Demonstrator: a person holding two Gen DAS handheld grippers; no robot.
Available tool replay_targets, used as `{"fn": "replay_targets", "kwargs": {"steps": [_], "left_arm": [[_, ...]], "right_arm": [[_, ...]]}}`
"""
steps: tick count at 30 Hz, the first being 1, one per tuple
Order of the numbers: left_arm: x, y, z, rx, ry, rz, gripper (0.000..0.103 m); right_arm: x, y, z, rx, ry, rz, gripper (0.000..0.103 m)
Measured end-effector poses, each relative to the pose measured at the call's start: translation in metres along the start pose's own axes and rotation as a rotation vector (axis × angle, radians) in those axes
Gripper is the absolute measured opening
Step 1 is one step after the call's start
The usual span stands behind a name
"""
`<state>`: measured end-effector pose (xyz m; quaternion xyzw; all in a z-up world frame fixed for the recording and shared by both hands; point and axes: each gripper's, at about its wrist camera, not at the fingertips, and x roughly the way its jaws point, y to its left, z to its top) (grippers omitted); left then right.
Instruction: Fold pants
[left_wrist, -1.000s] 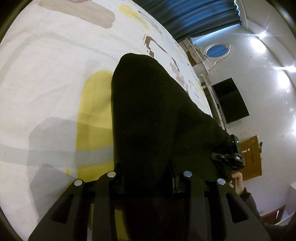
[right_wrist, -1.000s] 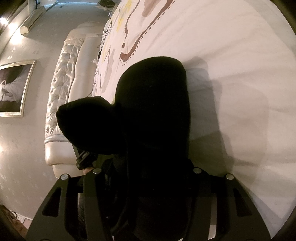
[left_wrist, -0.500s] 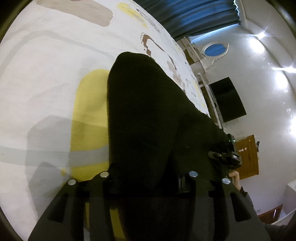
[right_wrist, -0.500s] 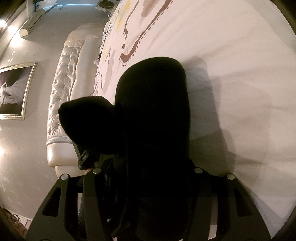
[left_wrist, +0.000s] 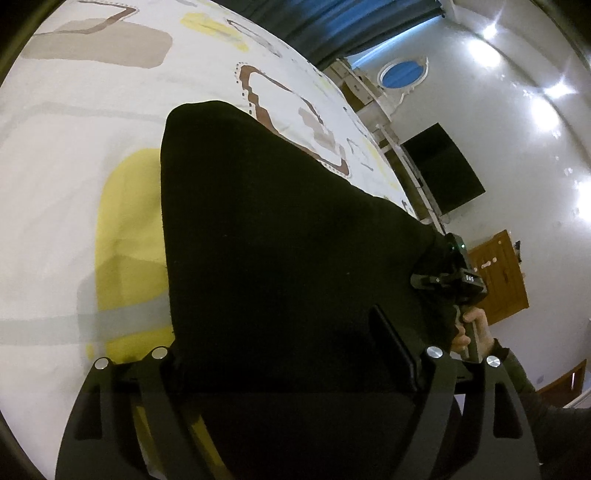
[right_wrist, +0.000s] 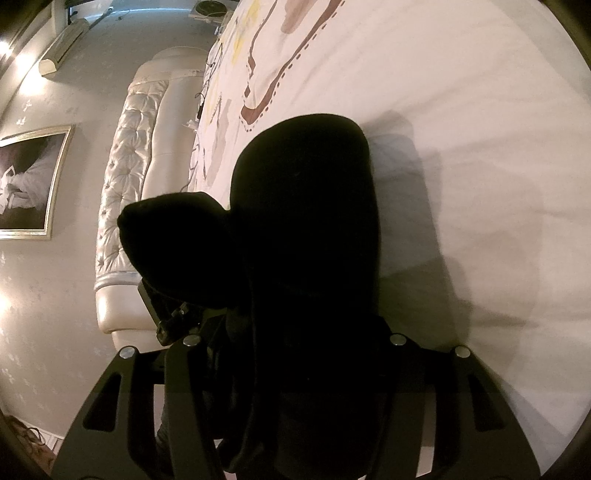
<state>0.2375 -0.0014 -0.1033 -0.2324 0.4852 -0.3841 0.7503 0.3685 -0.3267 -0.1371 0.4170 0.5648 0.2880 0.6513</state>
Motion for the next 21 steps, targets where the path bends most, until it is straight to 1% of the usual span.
{"fn": "replay_targets", "kwargs": {"steps": [5,9,16,21], "left_arm": [[-0.007,0.006,0.000,-0.012,-0.004,-0.011,0.079],[-0.012,0.010,-0.001,-0.027,-0.022,-0.027,0.079],[-0.023,0.022,-0.003,-0.067,-0.054,-0.102,0.079],[-0.027,0.024,-0.004,-0.073,-0.060,-0.100,0.079]], "right_arm": [[0.005,0.003,-0.001,0.004,-0.003,0.005,0.054],[0.005,0.002,0.000,0.006,-0.003,0.005,0.054],[0.005,0.002,-0.002,0.016,-0.011,0.012,0.054],[-0.001,-0.002,-0.002,0.025,-0.023,0.018,0.054]]}}
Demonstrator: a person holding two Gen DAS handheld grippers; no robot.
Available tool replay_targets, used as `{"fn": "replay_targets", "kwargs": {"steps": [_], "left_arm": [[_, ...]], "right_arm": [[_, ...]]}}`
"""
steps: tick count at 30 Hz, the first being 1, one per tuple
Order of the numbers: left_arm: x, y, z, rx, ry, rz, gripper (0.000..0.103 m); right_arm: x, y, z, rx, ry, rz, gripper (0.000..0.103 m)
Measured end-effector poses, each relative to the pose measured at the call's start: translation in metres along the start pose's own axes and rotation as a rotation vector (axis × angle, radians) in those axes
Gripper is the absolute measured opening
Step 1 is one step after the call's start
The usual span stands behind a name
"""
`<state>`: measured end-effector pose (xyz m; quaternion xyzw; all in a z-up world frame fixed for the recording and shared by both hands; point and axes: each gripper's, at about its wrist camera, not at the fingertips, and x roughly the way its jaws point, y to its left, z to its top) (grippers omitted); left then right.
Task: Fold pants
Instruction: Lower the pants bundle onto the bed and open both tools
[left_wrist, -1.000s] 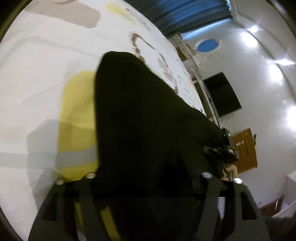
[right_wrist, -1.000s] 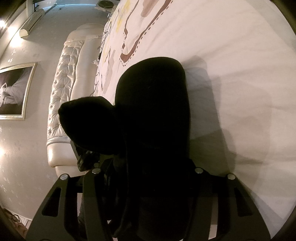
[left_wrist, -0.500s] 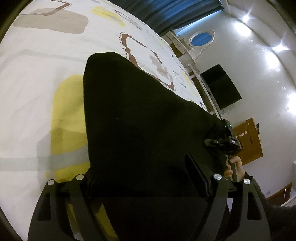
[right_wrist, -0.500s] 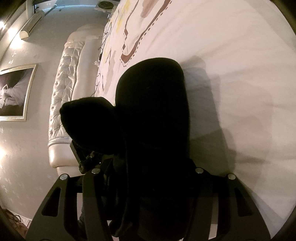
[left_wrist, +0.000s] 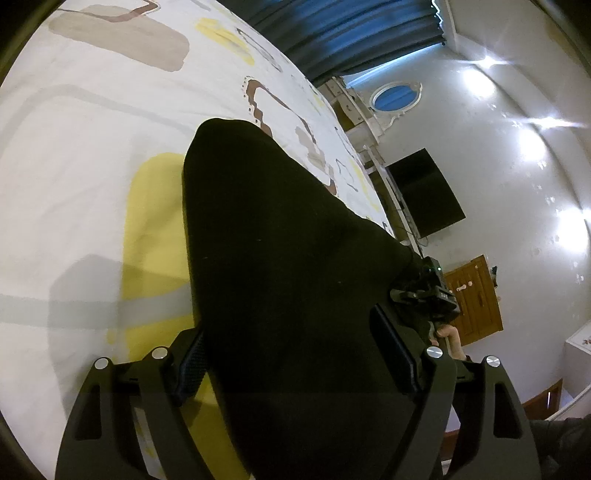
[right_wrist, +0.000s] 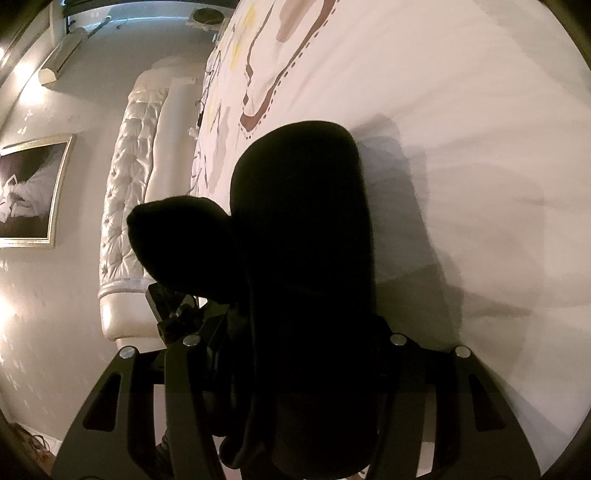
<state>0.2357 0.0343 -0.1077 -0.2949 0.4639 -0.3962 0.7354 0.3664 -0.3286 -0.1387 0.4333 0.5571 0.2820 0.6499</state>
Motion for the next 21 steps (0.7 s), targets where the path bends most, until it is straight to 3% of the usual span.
{"fn": "replay_targets", "kwargs": {"steps": [6,21], "left_arm": [[-0.011,0.004,-0.003,-0.022,-0.041,0.030,0.079],[-0.035,0.000,-0.032,-0.040,-0.117,0.166,0.085]], "right_arm": [[-0.014,-0.008,-0.003,0.022,-0.038,0.009,0.055],[-0.085,-0.042,-0.039,0.113,-0.203,0.046,0.074]]}}
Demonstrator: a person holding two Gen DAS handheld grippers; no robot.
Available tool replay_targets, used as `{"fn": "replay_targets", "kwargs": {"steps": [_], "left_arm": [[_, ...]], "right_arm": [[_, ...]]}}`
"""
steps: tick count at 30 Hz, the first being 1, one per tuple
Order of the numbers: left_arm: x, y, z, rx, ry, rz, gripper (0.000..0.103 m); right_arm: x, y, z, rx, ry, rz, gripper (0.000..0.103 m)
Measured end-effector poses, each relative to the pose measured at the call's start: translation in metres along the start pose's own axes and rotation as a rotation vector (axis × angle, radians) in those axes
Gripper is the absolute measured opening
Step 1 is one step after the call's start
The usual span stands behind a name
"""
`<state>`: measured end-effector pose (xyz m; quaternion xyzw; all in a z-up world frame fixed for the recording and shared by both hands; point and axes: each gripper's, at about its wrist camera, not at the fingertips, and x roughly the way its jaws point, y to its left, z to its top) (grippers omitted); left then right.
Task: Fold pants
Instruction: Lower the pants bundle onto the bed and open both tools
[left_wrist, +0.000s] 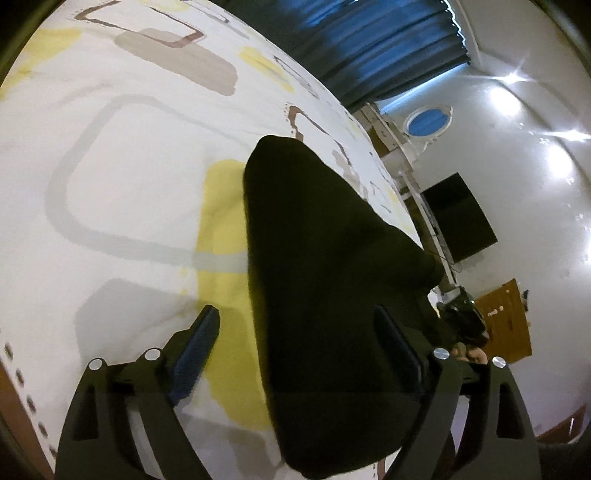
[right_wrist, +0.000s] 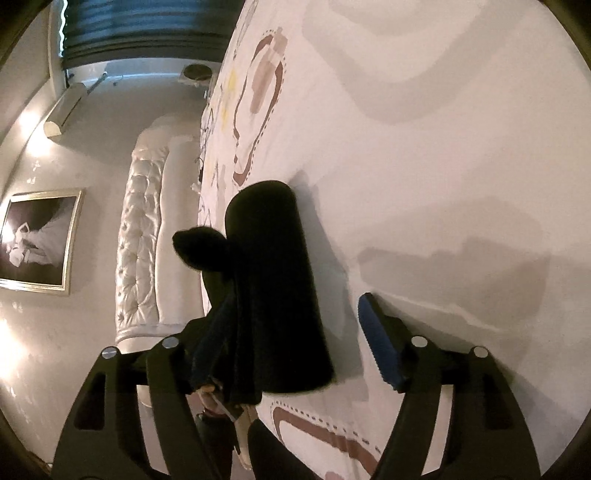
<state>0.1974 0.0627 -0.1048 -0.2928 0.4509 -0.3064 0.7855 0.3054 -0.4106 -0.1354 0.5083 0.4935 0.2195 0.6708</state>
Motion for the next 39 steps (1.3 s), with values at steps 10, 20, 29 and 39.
{"fn": "replay_targets", "kwargs": {"steps": [10,20,29,39], "left_arm": [[-0.011,-0.007,-0.024,-0.011,-0.057,0.079,0.089],[-0.019,-0.012,-0.048,-0.020,-0.119,0.137,0.090],[-0.031,-0.019,-0.071,-0.061,-0.168,0.186,0.090],[-0.030,-0.053,-0.112,0.032,-0.179,0.411,0.090]], "right_arm": [[-0.017,-0.003,-0.047,-0.034,-0.074,0.061,0.093],[-0.013,0.014,-0.090,-0.181,-0.158,0.015,0.101],[-0.025,0.012,-0.125,-0.217,-0.245,0.042,0.101],[-0.020,0.026,-0.169,-0.324,-0.271,-0.083,0.101]]}}
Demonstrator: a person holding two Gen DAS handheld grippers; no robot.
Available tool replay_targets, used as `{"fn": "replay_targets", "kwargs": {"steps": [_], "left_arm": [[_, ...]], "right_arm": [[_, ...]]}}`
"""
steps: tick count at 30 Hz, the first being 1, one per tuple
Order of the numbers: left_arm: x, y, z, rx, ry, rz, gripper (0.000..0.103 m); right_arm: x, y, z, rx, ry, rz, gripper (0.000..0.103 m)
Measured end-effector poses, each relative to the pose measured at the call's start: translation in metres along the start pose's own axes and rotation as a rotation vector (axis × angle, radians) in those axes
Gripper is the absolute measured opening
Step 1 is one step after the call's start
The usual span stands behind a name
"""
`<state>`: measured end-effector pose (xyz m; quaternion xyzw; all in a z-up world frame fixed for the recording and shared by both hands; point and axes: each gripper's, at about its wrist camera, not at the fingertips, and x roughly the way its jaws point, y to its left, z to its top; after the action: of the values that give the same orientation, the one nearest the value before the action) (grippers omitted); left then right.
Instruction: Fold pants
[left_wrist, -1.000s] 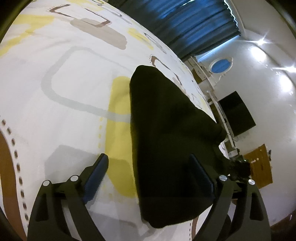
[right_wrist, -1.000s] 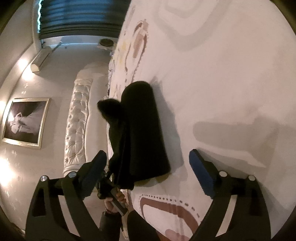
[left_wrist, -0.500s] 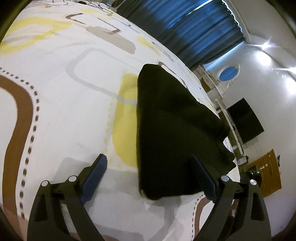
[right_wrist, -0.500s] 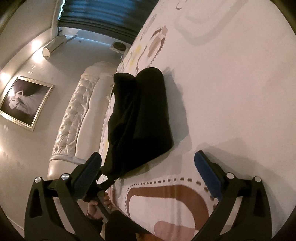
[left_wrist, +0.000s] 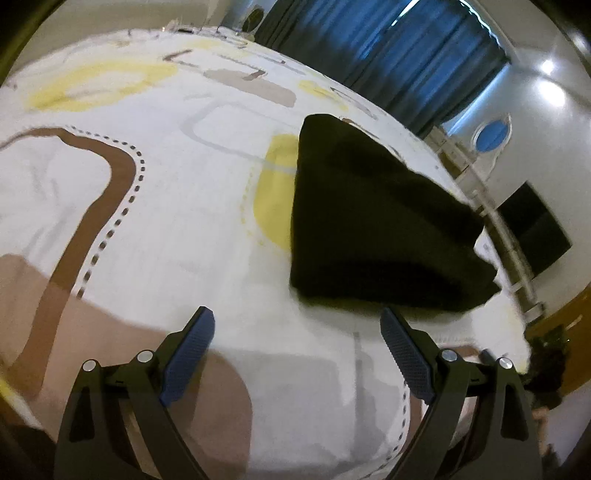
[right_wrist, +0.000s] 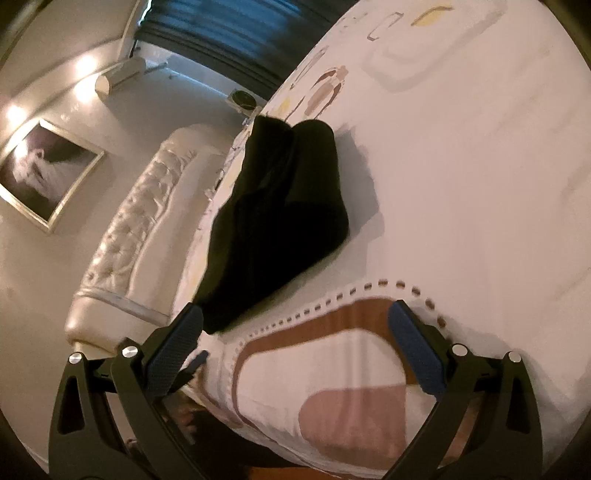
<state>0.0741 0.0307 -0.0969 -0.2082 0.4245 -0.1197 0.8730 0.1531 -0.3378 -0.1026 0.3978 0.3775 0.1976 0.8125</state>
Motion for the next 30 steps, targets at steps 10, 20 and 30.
{"fn": "replay_targets", "kwargs": {"steps": [10,20,30], "left_arm": [[-0.024,-0.041,-0.038,0.093,-0.038,0.102,0.090],[-0.042,-0.083,-0.050,0.215,-0.087,0.188,0.090],[-0.055,-0.108,-0.053,0.287,-0.134,0.248,0.090]], "right_arm": [[0.008,0.031,-0.037,-0.069,0.016,-0.178,0.101],[0.013,0.072,-0.061,-0.279,0.021,-0.321,0.101],[0.009,0.079,-0.063,-0.308,0.023,-0.300,0.101]]}}
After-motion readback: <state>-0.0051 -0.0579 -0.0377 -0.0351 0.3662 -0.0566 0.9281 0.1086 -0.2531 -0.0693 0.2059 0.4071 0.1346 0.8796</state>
